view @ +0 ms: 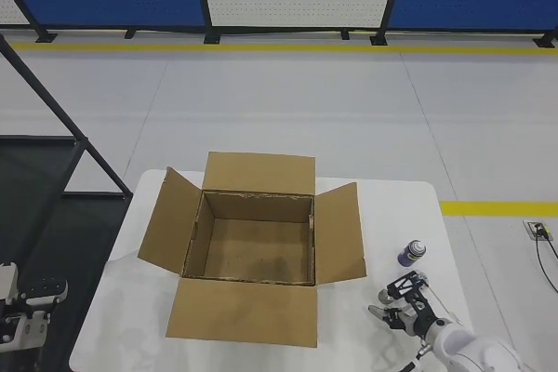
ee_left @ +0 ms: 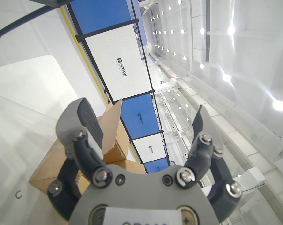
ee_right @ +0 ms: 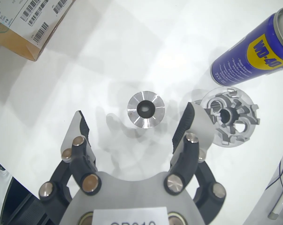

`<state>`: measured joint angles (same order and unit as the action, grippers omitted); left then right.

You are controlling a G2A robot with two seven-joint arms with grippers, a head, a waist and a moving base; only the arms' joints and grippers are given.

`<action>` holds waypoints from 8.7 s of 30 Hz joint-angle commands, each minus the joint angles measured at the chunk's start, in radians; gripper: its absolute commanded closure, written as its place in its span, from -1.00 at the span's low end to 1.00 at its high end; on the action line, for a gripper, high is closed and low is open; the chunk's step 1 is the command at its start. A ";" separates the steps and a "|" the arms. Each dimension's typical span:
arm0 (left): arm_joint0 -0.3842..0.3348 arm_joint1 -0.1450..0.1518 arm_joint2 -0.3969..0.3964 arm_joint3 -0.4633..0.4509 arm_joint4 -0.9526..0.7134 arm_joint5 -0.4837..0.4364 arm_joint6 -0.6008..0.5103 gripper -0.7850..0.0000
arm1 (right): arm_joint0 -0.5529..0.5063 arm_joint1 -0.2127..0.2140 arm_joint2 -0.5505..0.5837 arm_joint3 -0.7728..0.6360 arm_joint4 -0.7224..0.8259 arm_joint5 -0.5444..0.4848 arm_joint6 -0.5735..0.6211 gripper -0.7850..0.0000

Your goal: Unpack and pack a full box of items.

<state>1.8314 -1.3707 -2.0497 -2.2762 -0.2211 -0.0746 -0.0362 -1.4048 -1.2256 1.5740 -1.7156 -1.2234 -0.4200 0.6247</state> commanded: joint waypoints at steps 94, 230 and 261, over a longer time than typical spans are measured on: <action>0.000 0.000 0.000 0.000 0.000 0.000 0.000 -1.00 | 1.032 -0.331 -0.982 0.580 0.273 0.549 0.149 1.00; 0.000 0.000 0.000 0.000 0.000 0.000 0.000 -1.00 | -0.222 -0.276 0.004 -0.437 -0.173 0.649 -0.095 -1.00; 0.000 0.000 0.000 0.000 0.000 0.000 0.000 -1.00 | 0.036 -0.269 0.022 0.013 -0.130 0.747 -0.071 -0.29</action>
<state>1.8314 -1.3707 -2.0497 -2.2762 -0.2211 -0.0746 -0.0362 -1.3714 -1.4951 1.5976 -1.7058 -1.3515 0.3278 0.5539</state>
